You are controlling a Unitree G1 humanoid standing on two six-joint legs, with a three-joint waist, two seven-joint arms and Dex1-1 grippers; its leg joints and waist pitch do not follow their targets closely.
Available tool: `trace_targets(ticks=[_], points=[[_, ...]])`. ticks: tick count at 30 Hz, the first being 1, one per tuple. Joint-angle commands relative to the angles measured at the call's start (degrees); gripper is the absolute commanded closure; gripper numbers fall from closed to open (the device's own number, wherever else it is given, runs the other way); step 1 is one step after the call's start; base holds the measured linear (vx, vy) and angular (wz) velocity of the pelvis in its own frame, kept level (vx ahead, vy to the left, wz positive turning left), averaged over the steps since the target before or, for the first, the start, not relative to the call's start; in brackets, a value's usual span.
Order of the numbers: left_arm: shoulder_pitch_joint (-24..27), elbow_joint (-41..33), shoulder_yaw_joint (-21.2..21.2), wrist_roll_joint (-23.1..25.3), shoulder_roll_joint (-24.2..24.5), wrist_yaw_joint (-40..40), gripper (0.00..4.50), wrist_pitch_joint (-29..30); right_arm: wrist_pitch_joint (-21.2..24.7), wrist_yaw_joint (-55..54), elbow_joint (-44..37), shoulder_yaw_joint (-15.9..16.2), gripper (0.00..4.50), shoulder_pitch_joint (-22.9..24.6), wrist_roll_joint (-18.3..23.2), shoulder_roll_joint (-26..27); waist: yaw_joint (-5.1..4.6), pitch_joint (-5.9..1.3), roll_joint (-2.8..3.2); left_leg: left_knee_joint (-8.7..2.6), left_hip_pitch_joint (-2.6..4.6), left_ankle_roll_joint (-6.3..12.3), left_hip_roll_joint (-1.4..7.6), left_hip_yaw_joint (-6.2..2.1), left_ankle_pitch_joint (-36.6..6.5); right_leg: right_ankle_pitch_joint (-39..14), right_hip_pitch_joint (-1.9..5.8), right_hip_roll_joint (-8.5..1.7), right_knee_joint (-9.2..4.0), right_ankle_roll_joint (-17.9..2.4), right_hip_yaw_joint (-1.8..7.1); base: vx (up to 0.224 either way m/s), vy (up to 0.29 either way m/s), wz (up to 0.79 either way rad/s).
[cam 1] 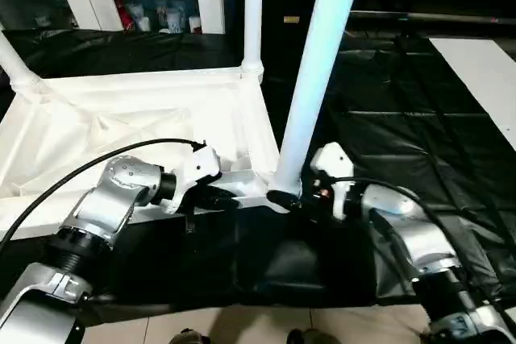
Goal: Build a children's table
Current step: Rotate leg to tighten
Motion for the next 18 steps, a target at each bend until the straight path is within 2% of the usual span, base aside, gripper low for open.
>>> trace_targets(ticks=[1,3,7,14,18], points=[[1.8,0.6,-0.5,-0.6,-1.3,0.2,4.47,0.9,-0.3,-1.3,1.1,-0.3,0.61,-0.8,-0.6,-0.3,-0.10,-3.36,0.03,-4.20,0.30,0.96,0.35,0.39,-11.7,-11.6,3.26,-2.73,-4.48,-11.5,1.76,0.000,0.000,0.00],[2.0,0.6,-0.3,-0.5,-1.2,0.2,4.47,1.0,-0.7,-1.2,1.9,-0.4,0.61,-1.1,-0.4,0.0,-0.09,-3.31,-0.02,-4.30,0.31,0.87,0.38,0.35,-12.2,-12.9,3.23,-2.75,-4.59,-11.1,1.76,0.000,0.000,0.00],[2.1,0.6,-0.1,-0.4,-1.1,0.3,4.50,1.0,-1.0,-1.0,3.0,-1.1,1.09,-1.6,0.0,0.3,-0.33,-3.28,-0.03,-4.35,0.28,0.72,0.39,0.32,-12.8,-14.2,3.17,-2.79,-4.73,-10.7,1.81,0.000,0.000,0.00],[2.1,0.6,-0.1,-0.4,-0.9,0.1,4.50,1.2,-1.2,-0.8,3.6,-1.3,1.62,-1.7,0.2,0.5,-0.51,-3.17,-0.03,-4.46,0.27,0.94,0.40,0.34,-12.8,-14.1,3.07,-2.76,-4.82,-10.8,1.82,0.000,0.000,0.00],[2.3,0.6,0.2,-0.1,-0.8,0.1,4.50,1.4,-1.5,-0.8,4.1,-1.5,1.71,-1.7,0.3,0.7,-0.59,-3.07,-0.03,-4.59,0.26,0.84,0.45,0.31,-13.5,-15.4,2.97,-2.80,-4.95,-10.5,1.81,0.000,0.000,0.00]])
